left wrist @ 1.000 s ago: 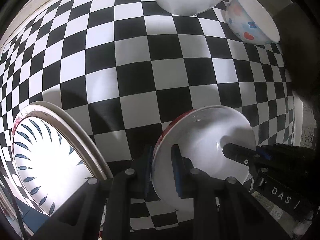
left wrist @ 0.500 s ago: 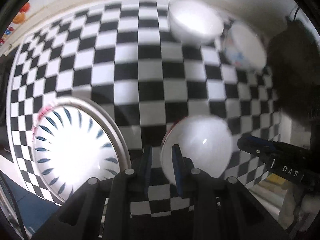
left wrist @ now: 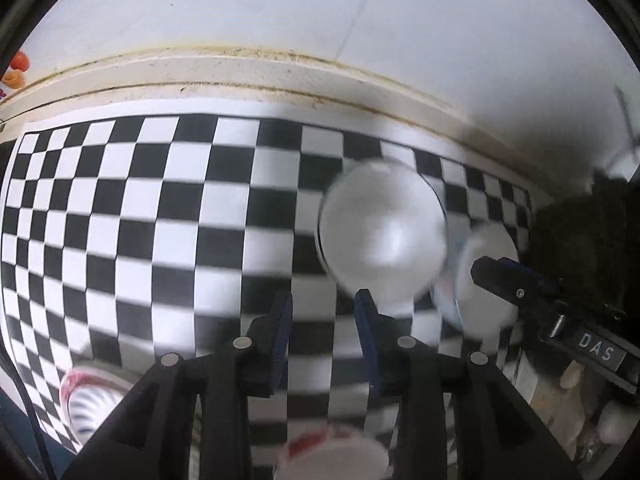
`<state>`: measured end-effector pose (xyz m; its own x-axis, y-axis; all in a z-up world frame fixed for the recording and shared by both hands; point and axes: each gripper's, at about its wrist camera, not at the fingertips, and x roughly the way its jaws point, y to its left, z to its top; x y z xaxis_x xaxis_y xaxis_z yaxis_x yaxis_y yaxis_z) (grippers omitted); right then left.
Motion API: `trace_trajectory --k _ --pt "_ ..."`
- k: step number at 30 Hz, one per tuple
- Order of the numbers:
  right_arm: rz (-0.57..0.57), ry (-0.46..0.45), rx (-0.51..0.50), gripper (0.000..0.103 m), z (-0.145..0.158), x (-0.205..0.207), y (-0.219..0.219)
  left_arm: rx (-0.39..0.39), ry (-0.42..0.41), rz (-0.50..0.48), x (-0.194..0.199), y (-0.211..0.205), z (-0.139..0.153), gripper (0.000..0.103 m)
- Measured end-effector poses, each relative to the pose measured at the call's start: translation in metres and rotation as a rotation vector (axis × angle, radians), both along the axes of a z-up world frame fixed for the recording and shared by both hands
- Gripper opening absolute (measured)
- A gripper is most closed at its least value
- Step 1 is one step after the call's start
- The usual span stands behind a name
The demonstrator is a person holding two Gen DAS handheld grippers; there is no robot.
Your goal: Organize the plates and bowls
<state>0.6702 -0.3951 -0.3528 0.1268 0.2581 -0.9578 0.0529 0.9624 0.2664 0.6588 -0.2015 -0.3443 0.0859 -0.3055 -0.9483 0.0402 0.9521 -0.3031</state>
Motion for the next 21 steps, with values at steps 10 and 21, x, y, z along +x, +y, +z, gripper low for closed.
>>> trace_trajectory --k 10,21 --pt "0.098 0.065 -0.045 0.05 -0.041 0.059 0.01 -0.011 0.08 -0.001 0.038 -0.01 -0.036 0.03" --pt "0.182 0.105 -0.077 0.049 -0.052 0.061 0.027 0.027 0.107 -0.031 0.041 -0.03 -0.058 0.029"
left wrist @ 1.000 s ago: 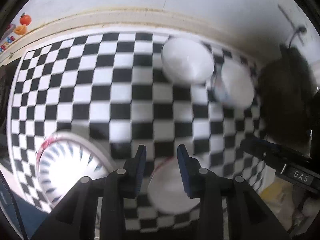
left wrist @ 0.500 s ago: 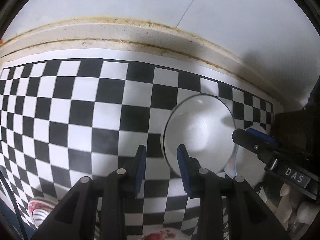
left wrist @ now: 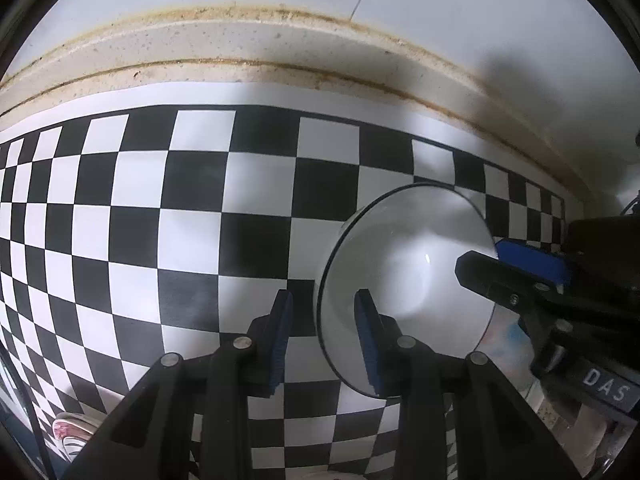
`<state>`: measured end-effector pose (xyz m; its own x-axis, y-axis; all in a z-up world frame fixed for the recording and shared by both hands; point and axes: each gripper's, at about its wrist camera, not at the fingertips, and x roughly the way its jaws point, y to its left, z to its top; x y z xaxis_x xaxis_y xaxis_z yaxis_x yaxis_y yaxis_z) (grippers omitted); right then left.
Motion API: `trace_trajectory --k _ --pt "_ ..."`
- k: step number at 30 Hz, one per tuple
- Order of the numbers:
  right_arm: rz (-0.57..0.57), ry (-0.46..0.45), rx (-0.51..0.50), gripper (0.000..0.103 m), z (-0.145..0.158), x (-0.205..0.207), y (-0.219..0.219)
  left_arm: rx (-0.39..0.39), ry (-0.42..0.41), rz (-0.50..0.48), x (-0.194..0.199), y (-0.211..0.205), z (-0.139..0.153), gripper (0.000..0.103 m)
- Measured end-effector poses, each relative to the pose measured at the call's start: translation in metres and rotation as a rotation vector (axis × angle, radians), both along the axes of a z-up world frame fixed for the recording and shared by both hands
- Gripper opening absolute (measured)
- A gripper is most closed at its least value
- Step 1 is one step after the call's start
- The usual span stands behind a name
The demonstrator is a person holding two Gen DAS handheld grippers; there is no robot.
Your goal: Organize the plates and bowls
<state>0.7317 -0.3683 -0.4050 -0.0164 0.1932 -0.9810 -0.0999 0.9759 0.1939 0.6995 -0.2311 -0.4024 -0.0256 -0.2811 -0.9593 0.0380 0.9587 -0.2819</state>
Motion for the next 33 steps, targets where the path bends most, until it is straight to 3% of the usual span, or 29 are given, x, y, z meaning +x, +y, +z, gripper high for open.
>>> trace_trajectory --k 5,7,8,9,13,22,33 --pt "0.017 0.066 0.015 0.04 -0.02 0.006 0.001 -0.024 0.045 0.002 -0.005 -0.014 -0.017 0.029" --pt "0.019 0.089 0.03 0.029 -0.027 0.007 0.002 -0.048 0.059 0.009 -0.007 -0.016 -0.022 0.025" --pt "0.021 0.102 0.029 0.025 -0.031 0.008 0.003 -0.052 0.055 0.017 -0.007 -0.017 -0.023 0.016" --pt "0.027 0.094 0.008 0.018 -0.032 0.008 0.004 -0.057 0.05 0.022 -0.007 -0.018 -0.022 0.015" --pt "0.026 0.083 -0.014 0.009 -0.033 0.005 0.004 -0.026 0.02 0.024 -0.008 -0.025 -0.019 0.015" --pt "0.02 0.072 0.003 0.006 -0.03 -0.009 0.01 0.007 -0.004 0.009 -0.012 -0.019 -0.008 0.015" --pt "0.014 0.004 0.022 0.006 0.026 -0.038 0.019 0.021 -0.09 -0.04 -0.031 -0.014 0.045 0.015"
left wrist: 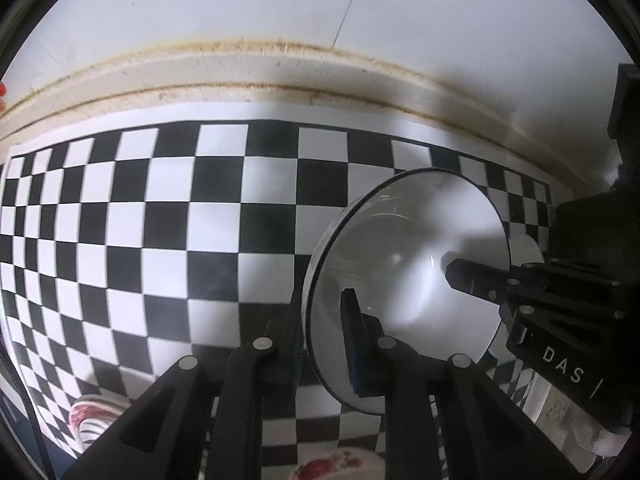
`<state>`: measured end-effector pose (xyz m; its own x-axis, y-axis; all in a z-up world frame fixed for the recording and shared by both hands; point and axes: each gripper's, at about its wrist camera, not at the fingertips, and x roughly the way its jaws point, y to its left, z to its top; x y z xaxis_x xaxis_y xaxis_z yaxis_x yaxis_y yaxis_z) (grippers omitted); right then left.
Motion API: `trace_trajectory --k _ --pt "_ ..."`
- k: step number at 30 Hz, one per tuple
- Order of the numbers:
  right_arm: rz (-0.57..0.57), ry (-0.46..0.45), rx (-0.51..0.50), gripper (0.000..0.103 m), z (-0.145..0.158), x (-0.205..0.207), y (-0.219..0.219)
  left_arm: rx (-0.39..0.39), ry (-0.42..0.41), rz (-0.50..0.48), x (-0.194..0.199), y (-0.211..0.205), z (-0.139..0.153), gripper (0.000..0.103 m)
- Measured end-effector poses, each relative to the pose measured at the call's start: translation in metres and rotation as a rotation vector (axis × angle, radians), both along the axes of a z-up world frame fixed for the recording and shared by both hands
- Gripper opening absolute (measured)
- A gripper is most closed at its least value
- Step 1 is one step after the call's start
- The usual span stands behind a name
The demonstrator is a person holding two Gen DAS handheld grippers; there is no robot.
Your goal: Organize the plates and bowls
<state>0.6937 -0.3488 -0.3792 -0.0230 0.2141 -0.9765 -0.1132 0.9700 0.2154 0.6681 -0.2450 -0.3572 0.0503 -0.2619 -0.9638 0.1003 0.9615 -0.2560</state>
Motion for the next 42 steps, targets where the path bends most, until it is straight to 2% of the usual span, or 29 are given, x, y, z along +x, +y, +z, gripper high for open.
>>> trace_trajectory --k 5,10,17,23,28,38,42 --pt "-0.022 -0.034 0.015 0.007 0.027 -0.026 0.005 0.004 -0.04 -0.031 -0.025 0.003 0.026 0.015" --pt "-0.041 -0.069 0.015 0.007 0.056 -0.075 0.009 0.002 -0.06 -0.083 -0.057 0.035 0.049 0.015" --pt "-0.075 -0.072 0.021 0.007 0.069 -0.146 0.014 -0.011 -0.064 -0.166 -0.113 0.053 0.062 0.015" --pt "-0.083 -0.039 0.007 0.007 0.054 -0.192 0.025 -0.005 -0.017 -0.221 -0.151 0.058 0.048 0.015" --pt "-0.096 0.006 0.0 0.007 0.031 -0.213 0.026 0.012 0.028 -0.253 -0.167 0.051 0.027 0.015" --pt "-0.103 0.094 -0.017 0.008 -0.006 -0.232 0.026 0.074 0.102 -0.312 -0.178 0.041 -0.002 0.015" --pt "-0.11 0.129 -0.002 0.008 -0.015 -0.238 0.027 0.097 0.094 -0.323 -0.181 0.039 -0.004 0.015"
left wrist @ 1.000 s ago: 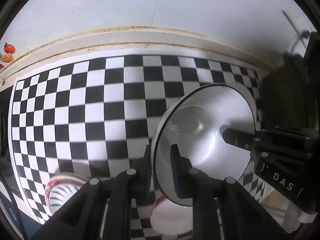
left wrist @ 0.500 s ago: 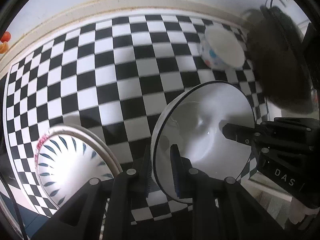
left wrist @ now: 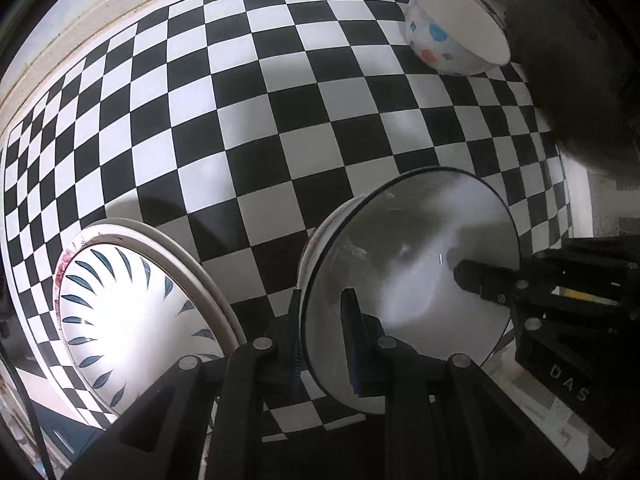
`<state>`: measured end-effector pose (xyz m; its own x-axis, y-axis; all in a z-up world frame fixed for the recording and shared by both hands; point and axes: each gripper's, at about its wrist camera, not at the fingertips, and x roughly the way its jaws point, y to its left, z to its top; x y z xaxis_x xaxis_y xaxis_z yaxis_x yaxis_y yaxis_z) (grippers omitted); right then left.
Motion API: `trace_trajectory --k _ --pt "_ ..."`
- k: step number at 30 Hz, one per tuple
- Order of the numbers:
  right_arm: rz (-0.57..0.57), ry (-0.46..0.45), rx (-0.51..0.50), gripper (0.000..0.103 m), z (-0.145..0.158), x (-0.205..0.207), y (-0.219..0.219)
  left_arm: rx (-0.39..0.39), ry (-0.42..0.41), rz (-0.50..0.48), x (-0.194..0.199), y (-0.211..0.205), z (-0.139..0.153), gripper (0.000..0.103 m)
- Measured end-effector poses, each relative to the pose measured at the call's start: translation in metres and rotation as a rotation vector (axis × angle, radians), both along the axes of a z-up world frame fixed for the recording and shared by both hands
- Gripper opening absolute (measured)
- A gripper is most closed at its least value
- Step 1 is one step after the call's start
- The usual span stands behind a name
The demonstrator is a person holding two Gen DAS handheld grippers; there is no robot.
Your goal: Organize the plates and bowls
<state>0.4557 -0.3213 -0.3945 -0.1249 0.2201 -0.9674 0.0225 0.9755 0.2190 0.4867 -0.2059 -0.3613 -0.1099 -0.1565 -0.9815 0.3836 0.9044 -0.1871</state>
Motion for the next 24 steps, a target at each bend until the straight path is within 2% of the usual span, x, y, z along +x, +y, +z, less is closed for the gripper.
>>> trace_trajectory --k 8,19,22,24 --pt "0.017 0.023 -0.017 0.009 -0.0035 -0.0034 0.0061 0.051 -0.024 -0.013 -0.0063 -0.0086 -0.0044 0.015" --pt "-0.007 0.046 -0.03 0.01 -0.0067 0.0017 0.0055 0.059 -0.014 0.001 -0.0077 -0.0072 -0.0081 0.015" --pt "-0.024 0.049 -0.027 0.017 -0.0059 0.0025 0.0013 0.065 -0.021 -0.001 -0.0085 -0.0068 -0.008 0.015" --pt "-0.032 0.058 -0.015 0.017 -0.0055 0.0029 -0.002 0.066 -0.029 0.003 -0.0083 -0.008 -0.0071 0.015"
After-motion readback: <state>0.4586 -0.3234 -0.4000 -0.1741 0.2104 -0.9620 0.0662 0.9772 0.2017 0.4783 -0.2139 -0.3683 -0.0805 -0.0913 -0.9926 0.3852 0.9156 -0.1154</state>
